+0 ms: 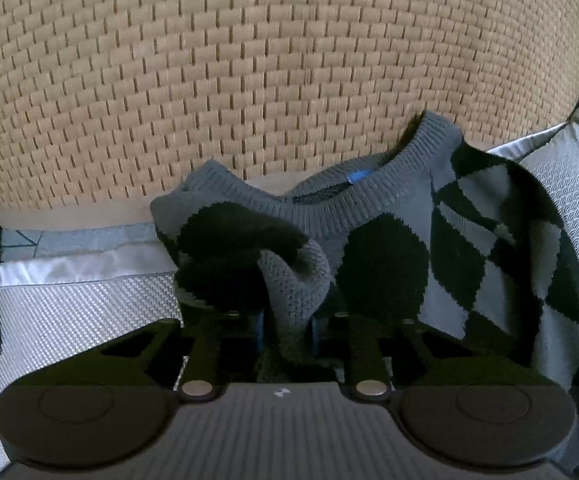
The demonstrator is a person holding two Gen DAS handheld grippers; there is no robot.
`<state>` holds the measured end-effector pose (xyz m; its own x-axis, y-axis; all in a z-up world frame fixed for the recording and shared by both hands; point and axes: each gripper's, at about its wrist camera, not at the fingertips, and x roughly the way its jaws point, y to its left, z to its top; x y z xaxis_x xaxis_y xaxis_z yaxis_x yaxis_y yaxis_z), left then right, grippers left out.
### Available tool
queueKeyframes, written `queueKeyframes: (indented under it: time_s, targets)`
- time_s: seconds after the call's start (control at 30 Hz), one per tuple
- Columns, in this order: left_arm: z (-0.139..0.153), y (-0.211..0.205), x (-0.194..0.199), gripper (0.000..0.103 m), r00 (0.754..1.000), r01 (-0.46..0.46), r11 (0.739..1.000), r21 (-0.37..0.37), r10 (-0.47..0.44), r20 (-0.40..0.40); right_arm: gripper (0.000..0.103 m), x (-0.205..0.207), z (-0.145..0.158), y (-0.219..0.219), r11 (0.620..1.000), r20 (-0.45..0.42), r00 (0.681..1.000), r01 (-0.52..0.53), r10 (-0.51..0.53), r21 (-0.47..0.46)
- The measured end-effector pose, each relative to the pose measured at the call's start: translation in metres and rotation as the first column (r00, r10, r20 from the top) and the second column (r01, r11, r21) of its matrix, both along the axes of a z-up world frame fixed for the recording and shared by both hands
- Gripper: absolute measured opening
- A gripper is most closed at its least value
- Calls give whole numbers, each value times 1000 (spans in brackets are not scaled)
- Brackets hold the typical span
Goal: Fold clothes
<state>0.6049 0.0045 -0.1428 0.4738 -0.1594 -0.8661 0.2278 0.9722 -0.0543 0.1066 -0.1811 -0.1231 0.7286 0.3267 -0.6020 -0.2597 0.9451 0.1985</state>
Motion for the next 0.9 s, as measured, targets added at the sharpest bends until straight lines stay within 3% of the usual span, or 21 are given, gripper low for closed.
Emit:
queueKeyframes:
  time_s: [0.07, 0.13, 0.2, 0.27, 0.33, 0.57, 0.6, 0.73, 0.9]
  targets:
    - [1, 4, -1, 19, 1000, -20, 999, -28, 20, 4, 53, 3, -4, 3, 1000, -14, 1000, 1, -2, -11]
    - [3, 10, -4, 17, 999, -44, 997, -57, 46, 19, 65, 7, -9, 6, 1000, -29, 1000, 3, -3, -24]
    - [5, 20, -7, 16, 996, -82, 990, -117, 86, 33, 63, 17, -21, 9, 999, -102, 995, -7, 3, -43]
    - [9, 33, -11, 15, 990, -129, 972, -198, 139, 37, 37, 21, -25, 7, 999, -133, 991, -29, 31, 20]
    - [14, 46, -16, 15, 984, -155, 947, -280, 173, 39, 12, 17, -18, 2, 996, -99, 994, -32, 40, 80]
    - [31, 67, -22, 14, 972, -202, 840, -504, 236, 2, 7, -6, 5, -8, 972, 2, 1000, -30, 30, 233]
    - [32, 64, -21, 14, 973, -199, 835, -512, 232, 1, 7, -10, 9, -8, 969, 20, 999, -29, 25, 246]
    - [33, 36, -16, 14, 985, -140, 865, -481, 170, 20, 7, -15, 16, -15, 959, 50, 997, 35, -51, 283]
    - [36, 2, -18, 14, 993, -50, 845, -532, 102, 67, 7, -25, 23, -36, 937, 79, 983, 135, -168, 322]
